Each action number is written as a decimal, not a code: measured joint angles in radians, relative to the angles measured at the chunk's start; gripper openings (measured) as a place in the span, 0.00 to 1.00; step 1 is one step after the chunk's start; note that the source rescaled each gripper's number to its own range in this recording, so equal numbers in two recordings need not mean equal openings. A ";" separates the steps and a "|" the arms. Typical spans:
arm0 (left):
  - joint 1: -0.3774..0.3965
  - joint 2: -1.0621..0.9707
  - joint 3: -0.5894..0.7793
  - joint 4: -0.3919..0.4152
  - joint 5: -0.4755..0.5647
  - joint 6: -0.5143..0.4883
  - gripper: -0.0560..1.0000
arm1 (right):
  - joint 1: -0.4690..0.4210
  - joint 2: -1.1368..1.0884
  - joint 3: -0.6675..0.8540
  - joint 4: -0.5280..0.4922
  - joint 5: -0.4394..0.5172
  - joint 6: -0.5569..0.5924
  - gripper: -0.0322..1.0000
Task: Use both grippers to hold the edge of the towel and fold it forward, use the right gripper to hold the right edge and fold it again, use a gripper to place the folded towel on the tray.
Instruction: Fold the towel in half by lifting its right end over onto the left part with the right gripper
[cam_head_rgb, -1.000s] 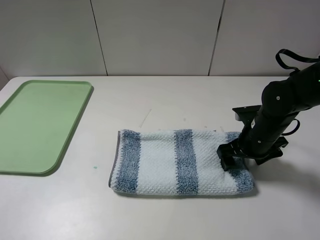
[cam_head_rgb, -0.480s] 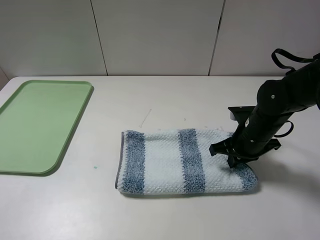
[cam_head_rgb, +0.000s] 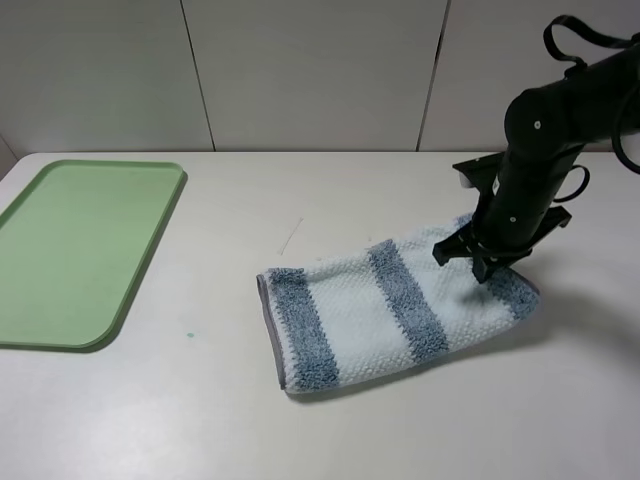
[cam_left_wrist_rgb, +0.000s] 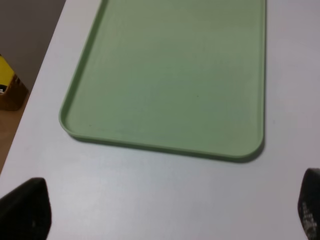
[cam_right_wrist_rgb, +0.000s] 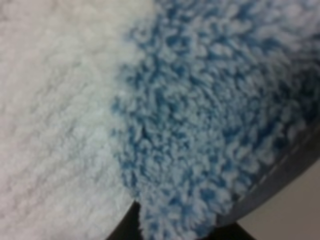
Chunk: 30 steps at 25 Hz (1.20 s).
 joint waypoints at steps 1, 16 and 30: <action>0.000 0.000 0.000 0.000 0.000 0.000 0.99 | 0.000 0.000 -0.025 -0.023 0.011 -0.002 0.11; 0.000 0.000 0.000 0.000 0.000 -0.001 0.99 | -0.149 0.000 -0.134 -0.150 0.025 -0.132 0.11; 0.000 0.000 0.000 0.000 0.000 -0.001 0.99 | -0.100 0.000 -0.304 -0.145 0.336 -0.190 0.11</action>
